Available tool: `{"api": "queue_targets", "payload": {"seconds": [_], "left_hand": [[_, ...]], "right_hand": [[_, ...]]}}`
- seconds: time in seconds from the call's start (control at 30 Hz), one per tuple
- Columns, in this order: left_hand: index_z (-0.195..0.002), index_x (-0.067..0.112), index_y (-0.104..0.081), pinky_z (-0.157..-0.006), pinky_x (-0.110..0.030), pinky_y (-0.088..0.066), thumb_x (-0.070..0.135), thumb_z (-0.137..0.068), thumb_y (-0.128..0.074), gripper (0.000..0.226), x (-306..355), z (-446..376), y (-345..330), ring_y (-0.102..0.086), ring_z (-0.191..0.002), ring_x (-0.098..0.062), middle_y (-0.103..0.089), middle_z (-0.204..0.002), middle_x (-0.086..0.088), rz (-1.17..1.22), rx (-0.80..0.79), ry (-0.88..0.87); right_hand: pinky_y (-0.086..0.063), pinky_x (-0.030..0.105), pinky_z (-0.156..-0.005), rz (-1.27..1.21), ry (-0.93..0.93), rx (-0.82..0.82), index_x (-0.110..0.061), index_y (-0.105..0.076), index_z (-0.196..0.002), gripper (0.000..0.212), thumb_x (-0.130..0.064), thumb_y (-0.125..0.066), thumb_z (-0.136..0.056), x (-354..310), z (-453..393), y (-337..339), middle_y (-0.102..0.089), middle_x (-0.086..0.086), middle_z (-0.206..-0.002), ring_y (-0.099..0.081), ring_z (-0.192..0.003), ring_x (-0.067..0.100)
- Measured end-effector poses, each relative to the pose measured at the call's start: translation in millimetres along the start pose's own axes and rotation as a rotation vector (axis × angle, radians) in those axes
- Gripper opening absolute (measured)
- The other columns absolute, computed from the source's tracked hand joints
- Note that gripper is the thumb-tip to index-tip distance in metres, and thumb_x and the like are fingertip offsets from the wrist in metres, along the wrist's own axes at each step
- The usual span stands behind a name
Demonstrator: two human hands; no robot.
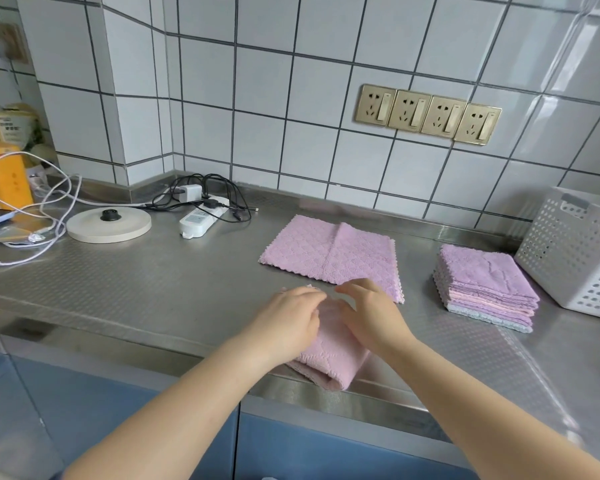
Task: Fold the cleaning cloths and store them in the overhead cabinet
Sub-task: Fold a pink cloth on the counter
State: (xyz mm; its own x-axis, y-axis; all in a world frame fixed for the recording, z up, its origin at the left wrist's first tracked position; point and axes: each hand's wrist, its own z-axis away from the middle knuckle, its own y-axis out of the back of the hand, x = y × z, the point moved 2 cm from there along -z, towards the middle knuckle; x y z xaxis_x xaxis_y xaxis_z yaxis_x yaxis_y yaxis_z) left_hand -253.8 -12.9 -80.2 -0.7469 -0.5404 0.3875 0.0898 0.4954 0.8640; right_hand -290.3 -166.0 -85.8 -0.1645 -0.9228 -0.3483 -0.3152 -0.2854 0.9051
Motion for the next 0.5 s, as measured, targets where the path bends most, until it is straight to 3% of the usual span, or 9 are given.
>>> {"api": "queue_targets", "payload": {"seconds": [0.13,0.27,0.43,0.5], "left_hand": [[-0.147,0.016,-0.025,-0.116,-0.033,-0.013,0.021,-0.098,-0.030,0.049,-5.7,-10.4,-27.3,-0.016,-0.144,-0.012,-0.020,-0.157,0.001,-0.118,-0.220,0.005],[-0.150,0.022,-0.014,-0.119,-0.036,-0.006,0.031,-0.098,-0.026,0.054,-19.4,-5.7,-36.8,-0.002,-0.146,-0.008,-0.003,-0.159,0.006,-0.198,-0.314,0.074],[-0.150,0.024,-0.008,-0.119,-0.037,-0.002,0.039,-0.098,-0.025,0.057,-26.3,0.1,-31.9,-0.003,-0.146,-0.012,0.002,-0.159,0.005,-0.226,-0.340,0.118],[-0.150,0.025,-0.007,-0.119,-0.037,-0.001,0.042,-0.098,-0.024,0.058,-28.7,1.9,-30.9,-0.002,-0.146,-0.012,0.003,-0.159,0.005,-0.233,-0.341,0.129]], "right_hand": [[-0.023,0.054,-0.109,0.072,-0.042,-0.158,-0.033,-0.050,-0.127,0.040,-0.035,-0.030,-0.092,-14.0,26.4,-16.6,-0.042,-0.008,-0.141,-0.032,-0.136,0.018],[-0.013,0.057,-0.110,0.151,-0.012,-0.209,-0.034,-0.027,-0.142,0.082,-0.056,0.006,-0.071,-9.7,46.4,-31.5,-0.019,-0.008,-0.156,-0.011,-0.146,0.014],[-0.001,0.060,-0.112,0.216,-0.049,-0.271,-0.036,-0.008,-0.149,0.071,-0.063,-0.004,-0.083,0.4,53.9,-26.9,-0.003,-0.008,-0.159,0.002,-0.147,0.013],[-0.001,0.059,-0.113,0.242,-0.069,-0.296,-0.037,-0.004,-0.149,0.085,-0.070,0.007,-0.072,3.6,58.4,-24.8,0.000,-0.007,-0.160,0.004,-0.147,0.014]]}}
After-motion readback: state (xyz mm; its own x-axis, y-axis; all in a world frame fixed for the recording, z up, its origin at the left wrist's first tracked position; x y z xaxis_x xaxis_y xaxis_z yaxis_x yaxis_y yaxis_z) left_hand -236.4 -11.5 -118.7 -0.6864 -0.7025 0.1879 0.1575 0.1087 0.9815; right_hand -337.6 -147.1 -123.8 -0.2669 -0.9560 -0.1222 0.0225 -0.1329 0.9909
